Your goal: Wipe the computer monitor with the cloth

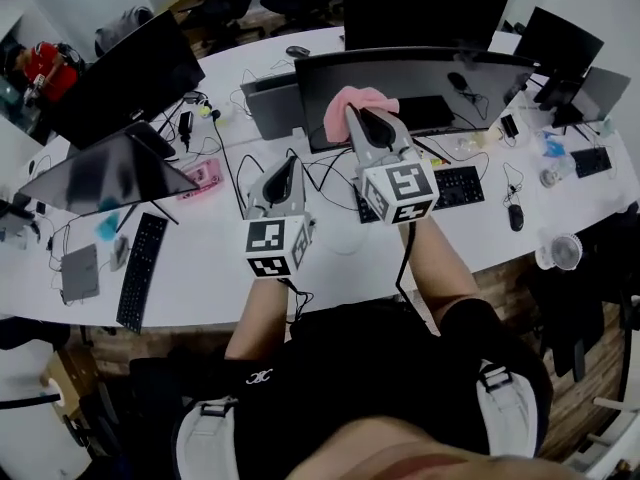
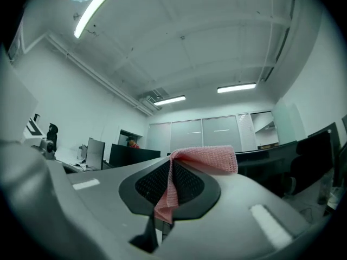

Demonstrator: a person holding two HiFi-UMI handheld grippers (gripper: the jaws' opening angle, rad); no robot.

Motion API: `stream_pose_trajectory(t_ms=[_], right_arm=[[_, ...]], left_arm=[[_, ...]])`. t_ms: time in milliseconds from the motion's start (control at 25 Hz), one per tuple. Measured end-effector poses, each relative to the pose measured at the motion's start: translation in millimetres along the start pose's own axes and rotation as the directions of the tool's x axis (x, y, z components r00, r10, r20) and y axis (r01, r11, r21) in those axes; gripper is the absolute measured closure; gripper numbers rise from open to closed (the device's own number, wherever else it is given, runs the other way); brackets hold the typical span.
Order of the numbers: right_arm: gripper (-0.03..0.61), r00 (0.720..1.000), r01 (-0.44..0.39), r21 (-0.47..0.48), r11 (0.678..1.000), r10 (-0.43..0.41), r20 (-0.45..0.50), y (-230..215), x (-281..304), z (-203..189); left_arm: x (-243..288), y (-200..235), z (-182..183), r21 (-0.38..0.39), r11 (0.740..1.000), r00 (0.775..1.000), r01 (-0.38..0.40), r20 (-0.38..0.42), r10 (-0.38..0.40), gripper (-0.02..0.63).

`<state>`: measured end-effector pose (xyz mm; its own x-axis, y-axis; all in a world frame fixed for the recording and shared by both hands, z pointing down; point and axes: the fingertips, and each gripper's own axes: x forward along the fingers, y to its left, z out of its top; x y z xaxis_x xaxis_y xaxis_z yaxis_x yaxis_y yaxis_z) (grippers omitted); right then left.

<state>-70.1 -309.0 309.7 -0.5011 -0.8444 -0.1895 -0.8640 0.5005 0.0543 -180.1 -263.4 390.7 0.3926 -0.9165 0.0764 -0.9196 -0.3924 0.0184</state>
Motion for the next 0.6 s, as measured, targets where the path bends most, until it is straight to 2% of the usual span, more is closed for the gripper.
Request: stream_pose_trajectory(t_ms=[320, 600], right_arm=[[0.569, 0.996, -0.08, -0.021, 0.997, 0.079, -0.048, 3, 81, 8], [0.569, 0.992, -0.07, -0.014, 0.997, 0.068, -0.109, 0, 114, 1]], left_arm=[[-13, 31, -4, -0.016, 0.994, 0.994, -0.11, -0.003, 0.11, 0.565], [-21, 50, -17, -0.055, 0.984, 0.985, -0.171, -0.024, 0.17, 0.565]])
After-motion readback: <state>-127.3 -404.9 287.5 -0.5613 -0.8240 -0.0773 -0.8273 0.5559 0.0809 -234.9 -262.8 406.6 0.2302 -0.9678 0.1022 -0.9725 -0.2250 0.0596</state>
